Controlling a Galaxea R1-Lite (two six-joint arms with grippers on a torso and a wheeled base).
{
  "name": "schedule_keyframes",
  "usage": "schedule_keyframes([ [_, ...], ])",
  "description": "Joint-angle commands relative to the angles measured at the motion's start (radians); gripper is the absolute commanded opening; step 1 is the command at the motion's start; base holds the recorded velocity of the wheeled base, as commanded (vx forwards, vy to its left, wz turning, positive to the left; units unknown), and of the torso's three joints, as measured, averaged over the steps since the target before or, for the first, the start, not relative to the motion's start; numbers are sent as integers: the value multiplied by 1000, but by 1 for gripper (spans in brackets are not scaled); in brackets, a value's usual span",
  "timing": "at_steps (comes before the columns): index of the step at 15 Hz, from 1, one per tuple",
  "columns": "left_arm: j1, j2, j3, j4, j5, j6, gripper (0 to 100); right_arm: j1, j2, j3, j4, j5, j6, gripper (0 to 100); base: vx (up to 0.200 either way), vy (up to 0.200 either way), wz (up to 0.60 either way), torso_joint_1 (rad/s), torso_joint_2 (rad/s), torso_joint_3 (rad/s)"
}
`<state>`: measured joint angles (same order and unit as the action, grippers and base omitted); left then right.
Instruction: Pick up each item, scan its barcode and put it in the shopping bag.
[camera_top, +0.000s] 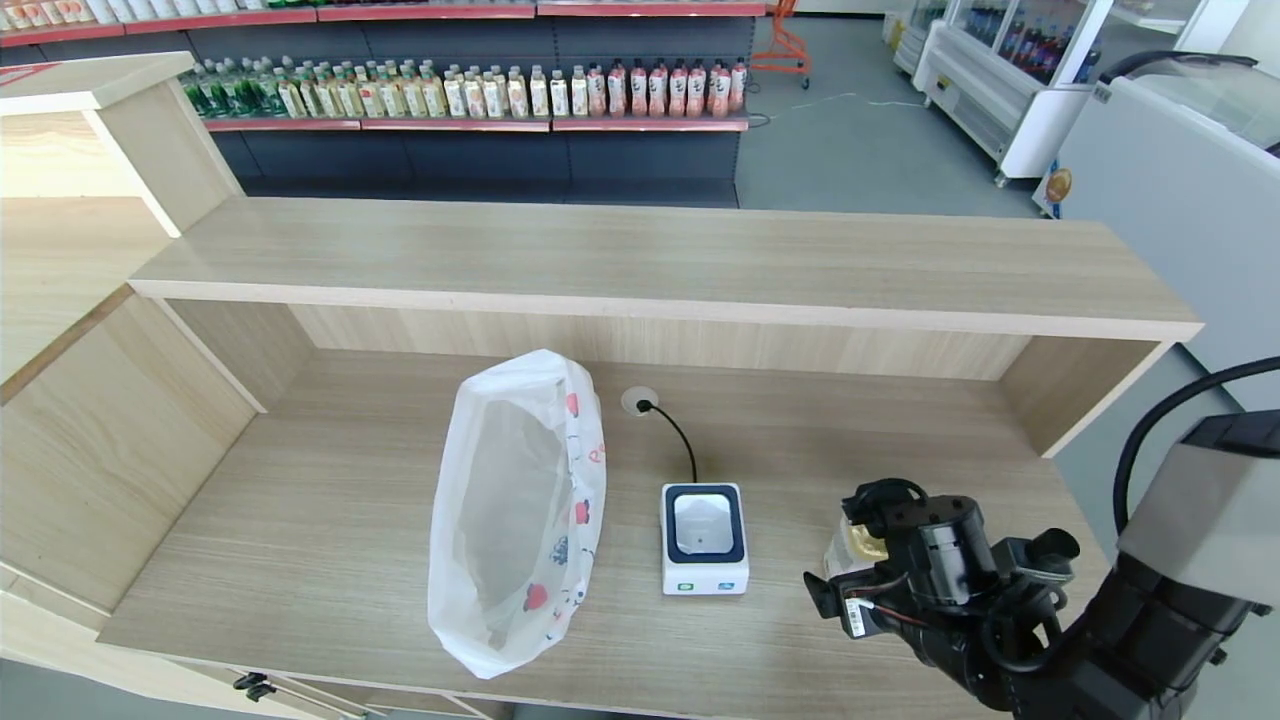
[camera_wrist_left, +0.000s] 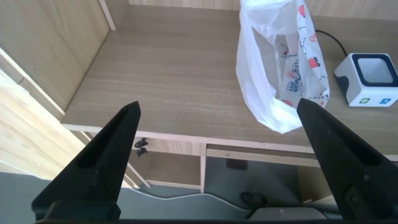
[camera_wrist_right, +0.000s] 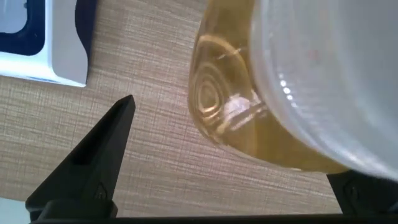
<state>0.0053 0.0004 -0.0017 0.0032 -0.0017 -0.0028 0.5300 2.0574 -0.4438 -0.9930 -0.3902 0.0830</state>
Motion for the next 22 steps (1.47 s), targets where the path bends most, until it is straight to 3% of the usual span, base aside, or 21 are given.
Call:
schedule_keyframes([
  [1, 1, 0, 0, 0, 0, 0, 100, 1, 36, -23, -1, -10, 0, 100, 0, 0, 0, 0, 0, 0],
  [16, -1, 0, 0, 0, 0, 0, 100, -13, 158, -59, -233, -21, -14, 100, 0, 0, 0, 0, 0, 0],
  [17, -1, 0, 0, 0, 0, 0, 100, -19, 171, -69, -253, -19, -22, 0, 0, 0, 0, 0, 0, 0],
  [22, 1, 0, 0, 0, 0, 0, 100, -44, 174, -85, -253, -19, -52, 0, 0, 0, 0, 0, 0, 0],
])
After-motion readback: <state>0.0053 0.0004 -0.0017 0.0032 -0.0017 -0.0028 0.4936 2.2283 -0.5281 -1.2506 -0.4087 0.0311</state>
